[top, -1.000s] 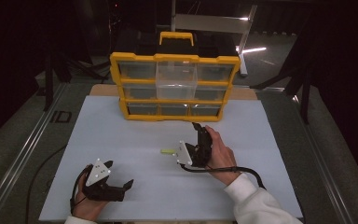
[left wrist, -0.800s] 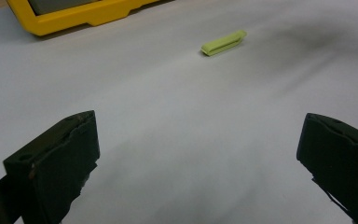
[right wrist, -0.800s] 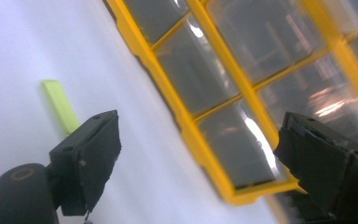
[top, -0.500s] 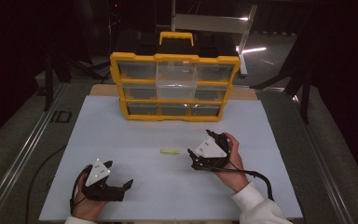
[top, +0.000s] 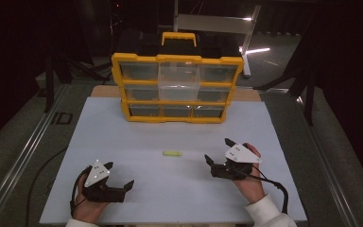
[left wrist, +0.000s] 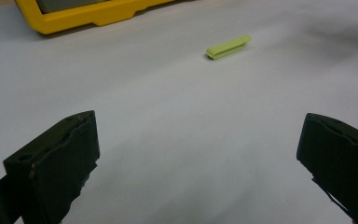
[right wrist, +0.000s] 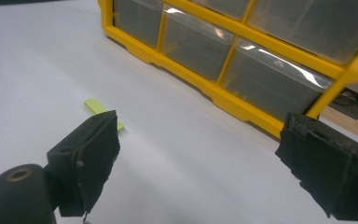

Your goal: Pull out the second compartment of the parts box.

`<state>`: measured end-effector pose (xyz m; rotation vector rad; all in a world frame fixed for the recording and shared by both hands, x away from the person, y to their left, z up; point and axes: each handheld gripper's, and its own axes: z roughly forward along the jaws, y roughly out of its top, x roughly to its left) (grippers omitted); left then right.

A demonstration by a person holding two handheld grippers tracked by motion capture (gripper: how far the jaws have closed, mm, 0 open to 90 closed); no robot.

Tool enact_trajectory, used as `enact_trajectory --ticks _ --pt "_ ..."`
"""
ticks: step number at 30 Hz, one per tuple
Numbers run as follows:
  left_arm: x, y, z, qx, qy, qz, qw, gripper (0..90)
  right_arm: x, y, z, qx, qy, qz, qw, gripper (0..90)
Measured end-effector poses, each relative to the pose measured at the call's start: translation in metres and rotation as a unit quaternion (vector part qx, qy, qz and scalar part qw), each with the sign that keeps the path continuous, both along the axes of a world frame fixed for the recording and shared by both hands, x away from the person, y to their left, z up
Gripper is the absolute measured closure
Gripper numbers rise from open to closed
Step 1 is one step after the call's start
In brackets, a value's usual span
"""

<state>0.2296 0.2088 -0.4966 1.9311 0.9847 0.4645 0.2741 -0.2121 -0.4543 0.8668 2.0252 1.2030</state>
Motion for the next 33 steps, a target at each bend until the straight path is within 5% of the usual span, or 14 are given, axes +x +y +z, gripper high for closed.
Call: enact_trajectory --ticks 2,12,14,26,33 --pt "0.001 0.002 0.002 -0.004 0.000 0.001 1.0000 0.0 -0.005 -0.012 -0.005 0.019 0.004 -0.005 0.9998 11.8" --pt "0.005 0.001 0.013 0.000 -0.001 -0.012 0.9999 0.0 -0.014 -0.031 -0.018 0.036 0.009 -0.012 0.9992 11.2" --pt "0.008 0.000 0.019 0.016 0.000 -0.022 0.9996 0.0 -0.018 -0.035 -0.021 0.047 0.007 -0.009 0.9988 11.3" --pt "0.027 -0.007 0.033 0.039 0.008 -0.048 0.9981 0.0 -0.030 -0.055 -0.027 0.082 -0.002 -0.017 0.9965 12.0" --pt "0.040 -0.012 0.043 0.047 0.013 -0.059 0.9970 0.0 -0.033 -0.056 -0.029 0.077 -0.002 -0.016 0.9969 11.9"
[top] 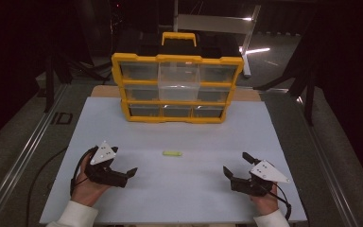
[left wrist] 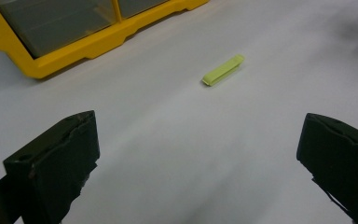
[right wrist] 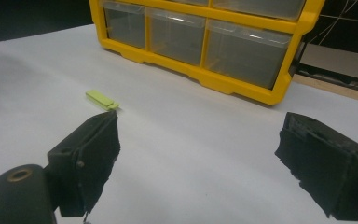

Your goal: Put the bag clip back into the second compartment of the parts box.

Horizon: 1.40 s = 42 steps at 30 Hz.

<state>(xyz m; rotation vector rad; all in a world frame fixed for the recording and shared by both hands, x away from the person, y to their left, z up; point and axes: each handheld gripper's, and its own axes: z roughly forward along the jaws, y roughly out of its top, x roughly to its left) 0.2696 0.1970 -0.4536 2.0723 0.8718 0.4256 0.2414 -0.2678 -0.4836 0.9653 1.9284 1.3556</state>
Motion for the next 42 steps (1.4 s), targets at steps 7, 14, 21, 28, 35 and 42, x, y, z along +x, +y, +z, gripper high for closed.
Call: enact_trajectory --ticks 7,14,21,28,35,42 --pt "0.016 -0.011 0.009 0.029 0.012 -0.024 0.9992 0.0 0.001 0.001 -0.002 -0.006 0.001 0.005 1.0000 11.9" --pt "0.035 -0.027 0.015 0.057 0.029 -0.048 0.9968 0.0 0.001 0.001 -0.003 -0.005 0.003 0.009 0.9999 12.0" --pt "0.050 -0.041 0.019 0.077 0.041 -0.069 0.9938 0.0 0.000 0.001 -0.003 -0.003 -0.001 0.012 0.9999 12.0" --pt "0.064 -0.054 0.020 0.089 0.051 -0.079 0.9916 0.0 0.000 0.000 -0.003 -0.001 -0.003 0.014 0.9999 12.0" --pt "0.078 -0.066 0.022 0.098 0.059 -0.085 0.9897 0.0 -0.001 0.001 -0.003 0.001 -0.009 0.022 0.9997 12.0" --pt "0.090 -0.081 0.020 0.113 0.072 -0.097 0.9862 0.0 -0.001 0.001 -0.003 0.001 -0.012 0.025 0.9996 12.0"
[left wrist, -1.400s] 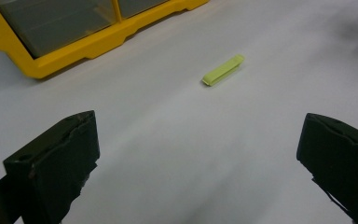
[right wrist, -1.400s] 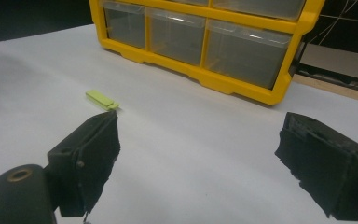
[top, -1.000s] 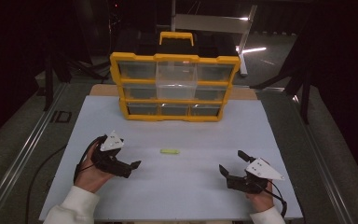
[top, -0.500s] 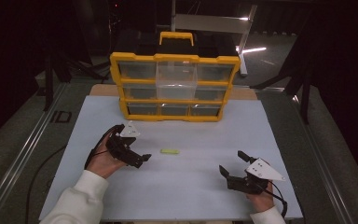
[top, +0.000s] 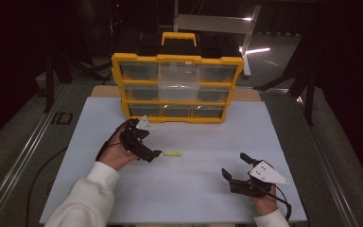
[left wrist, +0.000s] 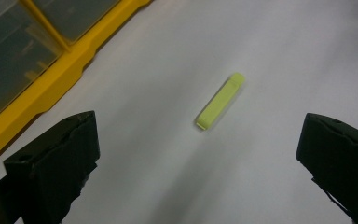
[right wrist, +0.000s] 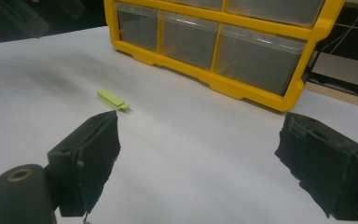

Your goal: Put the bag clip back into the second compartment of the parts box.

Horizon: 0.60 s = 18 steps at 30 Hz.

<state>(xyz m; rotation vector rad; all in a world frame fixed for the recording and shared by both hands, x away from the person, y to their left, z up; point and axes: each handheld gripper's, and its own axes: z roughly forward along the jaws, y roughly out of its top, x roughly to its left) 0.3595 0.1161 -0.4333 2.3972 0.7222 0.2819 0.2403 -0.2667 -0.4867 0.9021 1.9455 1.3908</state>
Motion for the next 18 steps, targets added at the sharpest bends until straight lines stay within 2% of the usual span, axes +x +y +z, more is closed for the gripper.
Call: enact_trajectory --ticks 6,10,18 --pt "0.008 -0.010 -0.001 0.020 0.004 -0.016 0.9997 0.6 -0.001 0.000 0.000 0.005 -0.002 0.006 1.0000 12.0" --pt "0.011 -0.018 0.000 0.026 0.006 -0.024 0.9994 0.9 -0.001 0.000 0.000 0.007 -0.006 0.007 0.9999 12.0" --pt "0.021 -0.033 -0.003 0.053 0.017 -0.048 0.9973 2.0 0.000 -0.001 -0.001 0.003 -0.006 0.006 1.0000 12.0"
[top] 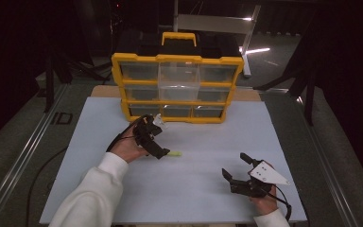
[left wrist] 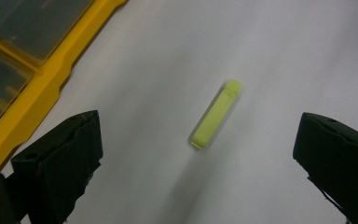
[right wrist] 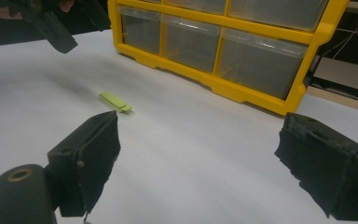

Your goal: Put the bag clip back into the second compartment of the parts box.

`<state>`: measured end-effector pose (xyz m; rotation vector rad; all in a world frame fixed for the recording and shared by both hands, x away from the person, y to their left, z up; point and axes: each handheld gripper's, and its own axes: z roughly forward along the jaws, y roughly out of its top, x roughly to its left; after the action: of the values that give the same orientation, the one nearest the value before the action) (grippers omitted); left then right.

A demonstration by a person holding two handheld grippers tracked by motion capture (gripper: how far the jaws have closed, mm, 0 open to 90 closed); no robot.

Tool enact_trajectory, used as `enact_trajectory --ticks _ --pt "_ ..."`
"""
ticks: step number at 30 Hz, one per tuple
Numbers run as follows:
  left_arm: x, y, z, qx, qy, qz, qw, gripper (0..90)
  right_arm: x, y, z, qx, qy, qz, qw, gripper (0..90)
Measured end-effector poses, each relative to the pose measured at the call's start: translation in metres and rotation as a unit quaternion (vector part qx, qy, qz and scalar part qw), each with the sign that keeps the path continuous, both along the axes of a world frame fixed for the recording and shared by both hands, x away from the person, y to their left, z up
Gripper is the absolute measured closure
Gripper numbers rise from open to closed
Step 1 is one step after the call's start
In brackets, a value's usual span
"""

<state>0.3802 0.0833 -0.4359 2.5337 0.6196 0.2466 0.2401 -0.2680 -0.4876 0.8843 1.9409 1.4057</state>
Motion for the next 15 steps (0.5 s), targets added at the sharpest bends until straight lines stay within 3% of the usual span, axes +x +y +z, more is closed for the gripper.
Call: enact_trajectory --ticks 6,11,15 --pt "0.007 -0.012 -0.003 0.022 0.011 -0.022 0.9995 2.0 0.000 -0.001 0.000 0.002 0.000 -0.001 1.0000 12.0" --pt "0.013 -0.021 -0.007 0.047 0.025 -0.040 0.9978 2.4 0.000 -0.002 0.001 0.004 -0.001 -0.001 1.0000 12.0" --pt "0.017 -0.026 -0.011 0.055 0.035 -0.049 0.9967 2.6 0.000 -0.003 0.001 0.006 -0.001 -0.003 1.0000 12.0"
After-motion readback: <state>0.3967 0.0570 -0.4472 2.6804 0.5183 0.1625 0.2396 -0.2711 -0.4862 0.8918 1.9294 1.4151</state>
